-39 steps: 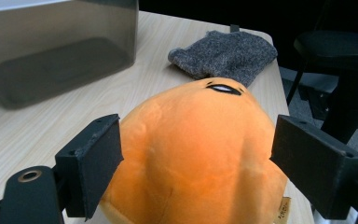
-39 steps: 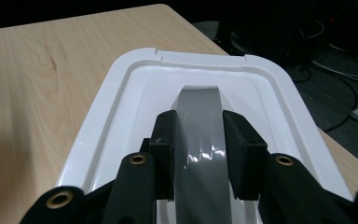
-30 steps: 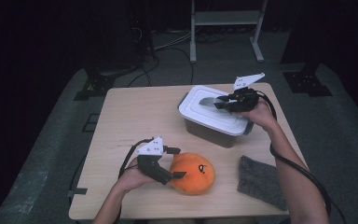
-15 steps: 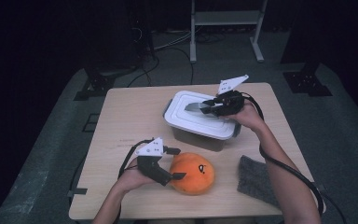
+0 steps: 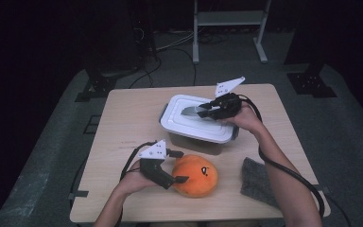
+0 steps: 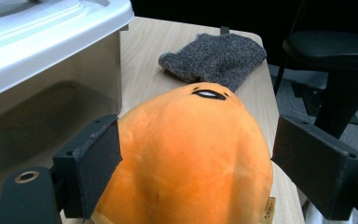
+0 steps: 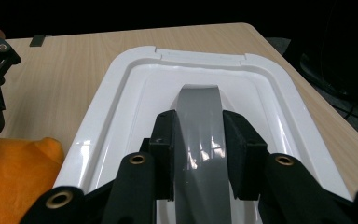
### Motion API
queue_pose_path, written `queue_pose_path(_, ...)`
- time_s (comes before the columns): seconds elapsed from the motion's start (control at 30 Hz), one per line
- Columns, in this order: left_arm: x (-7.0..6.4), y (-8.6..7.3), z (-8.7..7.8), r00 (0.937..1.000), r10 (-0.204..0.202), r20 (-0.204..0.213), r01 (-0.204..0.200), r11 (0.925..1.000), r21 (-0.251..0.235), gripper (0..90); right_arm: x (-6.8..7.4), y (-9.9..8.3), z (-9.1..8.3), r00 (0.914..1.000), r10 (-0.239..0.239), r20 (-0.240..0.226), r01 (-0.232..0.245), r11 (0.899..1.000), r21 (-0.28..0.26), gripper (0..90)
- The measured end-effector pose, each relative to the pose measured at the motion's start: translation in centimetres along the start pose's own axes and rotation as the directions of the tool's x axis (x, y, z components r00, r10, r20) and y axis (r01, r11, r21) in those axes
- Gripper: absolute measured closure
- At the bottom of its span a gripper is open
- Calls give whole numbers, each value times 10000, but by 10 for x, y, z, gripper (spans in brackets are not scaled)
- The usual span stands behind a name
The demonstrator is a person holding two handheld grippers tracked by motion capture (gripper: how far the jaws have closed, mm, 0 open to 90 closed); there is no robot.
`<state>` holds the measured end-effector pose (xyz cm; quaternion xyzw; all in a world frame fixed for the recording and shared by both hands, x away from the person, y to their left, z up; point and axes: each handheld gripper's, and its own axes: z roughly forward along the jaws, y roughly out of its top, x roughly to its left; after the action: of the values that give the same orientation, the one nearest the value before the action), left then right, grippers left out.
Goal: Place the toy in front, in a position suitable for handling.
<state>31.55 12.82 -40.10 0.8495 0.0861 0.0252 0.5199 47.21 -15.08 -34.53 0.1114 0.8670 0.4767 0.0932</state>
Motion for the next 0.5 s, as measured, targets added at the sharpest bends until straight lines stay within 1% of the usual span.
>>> queue_pose_path(0.3,0,0,0,10000,-4,31,5,10000,-24,145,3,4,6,9999,-48,-152,48,10000,-47,656)
queue_pose_path(0.5,-1,1,-1,10000,-15,16,15,10000,-72,145,4,5,9,9999,-41,-154,40,10000,-81,656)
